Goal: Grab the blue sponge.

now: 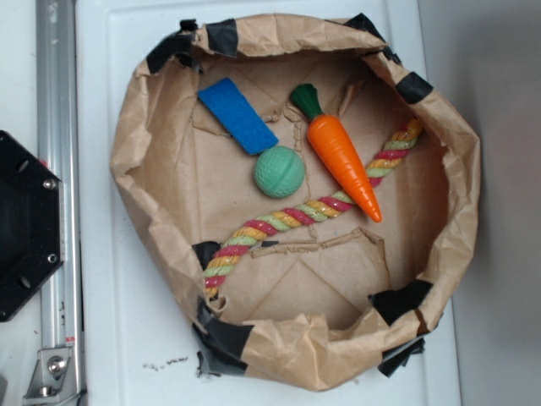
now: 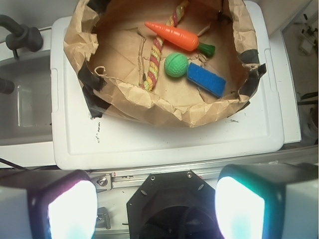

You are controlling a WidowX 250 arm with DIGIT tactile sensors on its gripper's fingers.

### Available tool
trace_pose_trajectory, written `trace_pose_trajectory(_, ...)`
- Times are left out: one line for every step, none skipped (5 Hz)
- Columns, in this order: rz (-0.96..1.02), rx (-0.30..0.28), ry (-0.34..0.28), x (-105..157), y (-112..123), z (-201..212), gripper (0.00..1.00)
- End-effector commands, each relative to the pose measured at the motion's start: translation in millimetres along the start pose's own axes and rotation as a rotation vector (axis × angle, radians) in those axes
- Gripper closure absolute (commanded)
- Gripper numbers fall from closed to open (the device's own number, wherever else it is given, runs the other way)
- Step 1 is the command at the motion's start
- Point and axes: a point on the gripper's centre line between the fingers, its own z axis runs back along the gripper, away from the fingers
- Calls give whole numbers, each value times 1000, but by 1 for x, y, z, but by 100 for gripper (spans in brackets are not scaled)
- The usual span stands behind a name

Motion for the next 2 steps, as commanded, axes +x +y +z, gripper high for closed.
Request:
trace_pose_trajectory(-339,-11,-42,78,36,-46,0)
trace_pose_trajectory(-454,-22,24,89,57,-84,0)
